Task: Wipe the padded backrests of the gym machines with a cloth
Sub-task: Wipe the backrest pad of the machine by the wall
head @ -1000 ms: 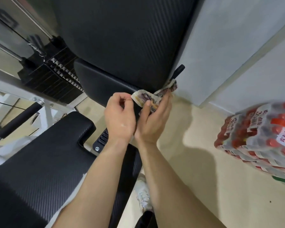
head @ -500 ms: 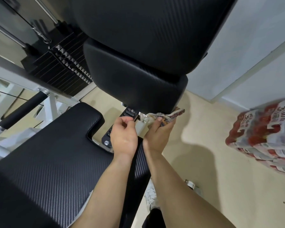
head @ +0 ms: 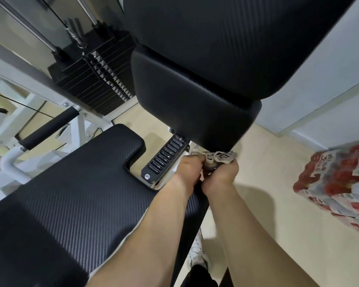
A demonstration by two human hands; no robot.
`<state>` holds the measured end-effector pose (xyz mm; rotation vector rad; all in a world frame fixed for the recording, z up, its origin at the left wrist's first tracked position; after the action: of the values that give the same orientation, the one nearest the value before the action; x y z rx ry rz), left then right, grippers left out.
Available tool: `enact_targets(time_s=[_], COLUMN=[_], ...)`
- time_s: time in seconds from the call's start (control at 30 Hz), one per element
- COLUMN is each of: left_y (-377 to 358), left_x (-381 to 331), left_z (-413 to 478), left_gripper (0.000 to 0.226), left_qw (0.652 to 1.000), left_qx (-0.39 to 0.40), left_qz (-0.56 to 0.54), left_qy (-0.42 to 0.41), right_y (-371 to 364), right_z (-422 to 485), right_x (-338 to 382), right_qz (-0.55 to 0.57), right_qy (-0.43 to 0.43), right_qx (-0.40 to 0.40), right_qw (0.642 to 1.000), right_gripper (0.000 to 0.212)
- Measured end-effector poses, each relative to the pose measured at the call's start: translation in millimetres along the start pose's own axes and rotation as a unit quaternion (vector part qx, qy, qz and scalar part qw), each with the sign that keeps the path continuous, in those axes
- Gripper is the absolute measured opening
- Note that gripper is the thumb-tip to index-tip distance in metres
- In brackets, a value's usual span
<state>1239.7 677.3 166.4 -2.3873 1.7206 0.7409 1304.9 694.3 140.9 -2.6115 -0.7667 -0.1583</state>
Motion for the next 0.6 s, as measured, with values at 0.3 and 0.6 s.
enact_targets(time_s=[0.3, 0.6], left_y=[7, 12], left_x=[-19, -5], left_z=[15, 33], left_gripper=[0.015, 0.024], left_qw=[0.997, 0.991], left_qx=[-0.021, -0.063], left_qz=[0.065, 0.109], left_qy=[-0.046, -0.043], right_y=[0, -1], right_z=[1, 23], right_x=[-2, -24], right_qz=[0.021, -0.064], right_qy=[-0.041, -0.044], right_qx=[-0.017, -0.046], right_qw=[0.999, 0.996], right_gripper=[0.038, 0.039])
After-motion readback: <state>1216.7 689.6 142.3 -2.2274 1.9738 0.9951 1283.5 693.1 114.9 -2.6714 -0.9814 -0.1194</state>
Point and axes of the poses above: each hand's wrist, its own z-axis towards the middle knuckle, its own y-axis out of the back of the hand, x = y × z, the point moved 3 cm from there along z, towards the middle knuckle, and after that the axes turned 11 degrees about z, right-handed, at the moved point
